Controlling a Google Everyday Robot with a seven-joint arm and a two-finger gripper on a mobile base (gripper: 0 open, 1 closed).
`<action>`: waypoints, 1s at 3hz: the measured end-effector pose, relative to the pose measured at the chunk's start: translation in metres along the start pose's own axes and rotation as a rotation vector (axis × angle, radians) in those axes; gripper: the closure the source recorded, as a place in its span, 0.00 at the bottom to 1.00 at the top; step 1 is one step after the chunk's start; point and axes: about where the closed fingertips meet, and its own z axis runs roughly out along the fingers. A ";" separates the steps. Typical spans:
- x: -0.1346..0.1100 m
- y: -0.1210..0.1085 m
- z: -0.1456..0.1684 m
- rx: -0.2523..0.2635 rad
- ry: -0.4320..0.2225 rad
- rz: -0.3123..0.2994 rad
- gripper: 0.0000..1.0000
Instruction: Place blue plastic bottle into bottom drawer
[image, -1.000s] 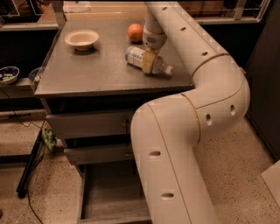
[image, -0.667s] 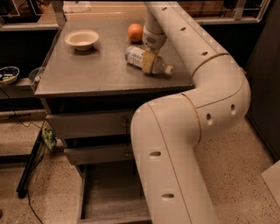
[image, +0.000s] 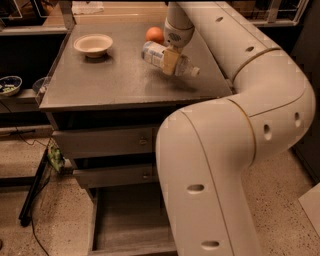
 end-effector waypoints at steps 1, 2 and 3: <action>0.007 0.012 -0.037 0.066 -0.050 -0.005 1.00; 0.016 0.030 -0.062 0.113 -0.101 0.000 1.00; 0.043 0.067 -0.056 0.105 -0.141 0.010 1.00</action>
Offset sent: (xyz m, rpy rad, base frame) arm -0.1103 -0.0156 0.0298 0.0662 -0.1686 0.0037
